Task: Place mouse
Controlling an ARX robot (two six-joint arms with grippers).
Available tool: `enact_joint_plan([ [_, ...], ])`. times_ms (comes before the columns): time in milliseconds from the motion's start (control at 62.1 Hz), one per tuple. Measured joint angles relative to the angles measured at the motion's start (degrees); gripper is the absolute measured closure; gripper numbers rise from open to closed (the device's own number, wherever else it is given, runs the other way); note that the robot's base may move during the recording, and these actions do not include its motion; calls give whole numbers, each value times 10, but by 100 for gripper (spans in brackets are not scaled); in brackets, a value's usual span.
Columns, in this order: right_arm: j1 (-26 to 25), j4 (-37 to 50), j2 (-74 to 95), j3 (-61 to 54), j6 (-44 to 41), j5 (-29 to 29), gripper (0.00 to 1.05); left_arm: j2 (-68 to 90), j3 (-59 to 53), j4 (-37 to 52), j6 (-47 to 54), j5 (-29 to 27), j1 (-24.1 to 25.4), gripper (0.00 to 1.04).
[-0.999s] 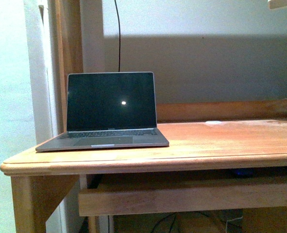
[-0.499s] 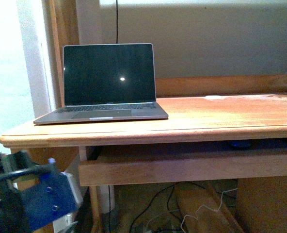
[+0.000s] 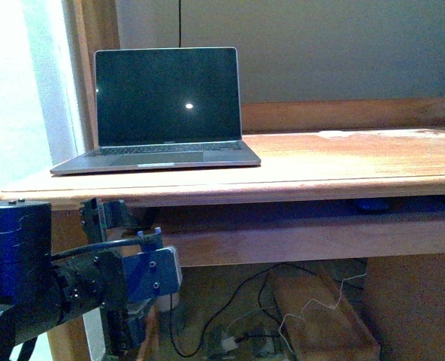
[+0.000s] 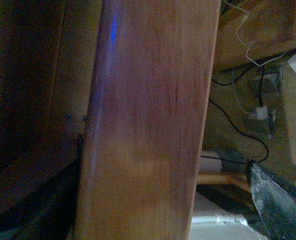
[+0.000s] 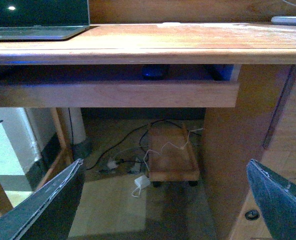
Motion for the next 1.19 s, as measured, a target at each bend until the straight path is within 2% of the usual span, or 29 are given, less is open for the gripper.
enact_joint_plan([
  [113, 0, 0, 0, 0, 0, 0, 7, 31, 26, 18, -3, 39, 0, 8],
  [209, 0, 0, 0, 0, 0, 0, 7, 31, 30, -6, -17, 41, -5, 8],
  [242, 0, 0, 0, 0, 0, 0, 7, 24, 27, -26, -25, 39, -7, 8],
  [387, 0, 0, 0, 0, 0, 0, 7, -65, -13, -226, -83, 48, -12, 8],
  [451, 0, 0, 0, 0, 0, 0, 7, -101, -49, -257, -89, 54, -12, 7],
  [580, 0, 0, 0, 0, 0, 0, 7, -162, -121, -259, -125, 80, -12, 7],
  [757, 0, 0, 0, 0, 0, 0, 7, -268, -203, -289, -271, 101, -29, 7],
  [950, 0, 0, 0, 0, 0, 0, 7, -431, -286, -322, -551, 107, -63, 8],
  [983, 0, 0, 0, 0, 0, 0, 7, -446, -299, -304, -585, 76, -72, 9],
  [999, 0, 0, 0, 0, 0, 0, 7, -463, -320, -262, -626, 16, -85, 12],
  [1015, 0, 0, 0, 0, 0, 0, 7, -471, -330, -239, -634, -2, -91, 14],
  [1031, 0, 0, 0, 0, 0, 0, 7, -487, -354, -195, -659, -61, -101, 17],
  [1063, 0, 0, 0, 0, 0, 0, 7, -502, -375, -150, -681, -111, -111, 21],
  [1079, 0, 0, 0, 0, 0, 0, 7, -517, -393, -111, -699, -164, -115, 24],
  [1111, 0, 0, 0, 0, 0, 0, 7, -530, -408, -80, -716, -224, -115, 28],
  [1128, 0, -1, 0, 0, 2, 4, 7, -544, -419, -52, -729, -273, -112, 31],
  [1144, 3, -5, 2, 1, 3, 14, 7, -557, -427, -32, -740, -316, -105, 35],
  [1192, 21, -63, 29, 23, 31, 82, 7, -580, -437, -16, -757, -370, -89, 42],
])
